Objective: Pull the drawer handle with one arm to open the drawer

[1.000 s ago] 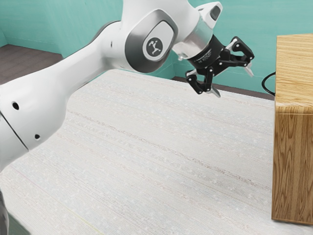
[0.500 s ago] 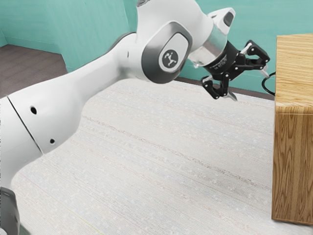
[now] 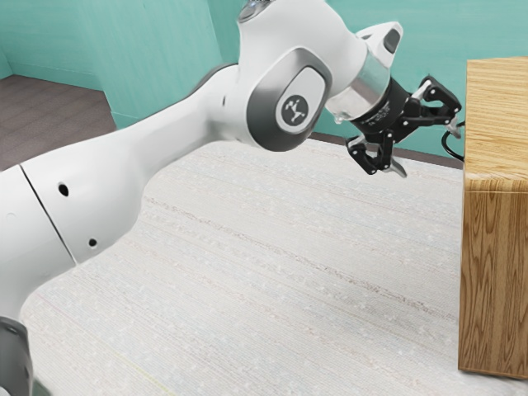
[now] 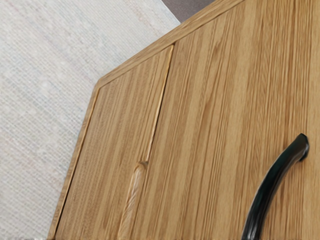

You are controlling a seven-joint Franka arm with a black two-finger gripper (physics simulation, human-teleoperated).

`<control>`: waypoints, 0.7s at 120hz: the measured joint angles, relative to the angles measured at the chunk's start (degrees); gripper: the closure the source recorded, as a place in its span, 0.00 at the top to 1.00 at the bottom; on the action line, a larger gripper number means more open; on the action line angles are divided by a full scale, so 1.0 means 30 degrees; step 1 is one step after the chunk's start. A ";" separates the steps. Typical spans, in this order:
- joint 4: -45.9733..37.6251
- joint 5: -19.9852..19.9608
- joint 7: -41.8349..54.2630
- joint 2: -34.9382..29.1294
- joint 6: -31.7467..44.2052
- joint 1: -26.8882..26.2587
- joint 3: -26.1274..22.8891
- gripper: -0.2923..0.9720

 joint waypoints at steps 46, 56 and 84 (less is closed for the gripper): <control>-0.0620 -0.0005 -0.0205 -0.0357 0.0089 0.0022 0.0116 0.64; -0.0647 -0.0010 -0.0243 -0.0426 0.0094 0.0023 0.0127 0.59; -0.1743 -0.0029 -0.0352 -0.1292 0.0097 0.0148 0.0199 0.50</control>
